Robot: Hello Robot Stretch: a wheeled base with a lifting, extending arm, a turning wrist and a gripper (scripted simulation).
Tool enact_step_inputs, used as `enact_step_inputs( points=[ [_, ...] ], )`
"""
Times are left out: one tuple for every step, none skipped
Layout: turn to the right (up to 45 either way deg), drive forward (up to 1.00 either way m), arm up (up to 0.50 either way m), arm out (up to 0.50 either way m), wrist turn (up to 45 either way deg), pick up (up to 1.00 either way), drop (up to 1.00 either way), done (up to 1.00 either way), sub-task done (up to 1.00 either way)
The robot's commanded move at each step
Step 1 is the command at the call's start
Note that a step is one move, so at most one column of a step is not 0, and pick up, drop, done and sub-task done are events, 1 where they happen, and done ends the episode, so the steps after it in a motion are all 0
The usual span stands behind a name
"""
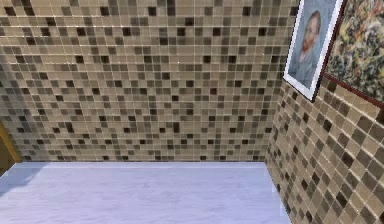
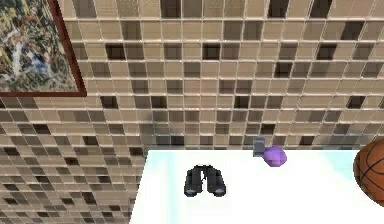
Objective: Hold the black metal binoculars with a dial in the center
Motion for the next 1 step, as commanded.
enact_step_inputs(
  points=[
    [0.0, 0.0, 0.5, 0.0, 0.0, 0.0, 0.0, 0.0, 0.0]
  ],
)
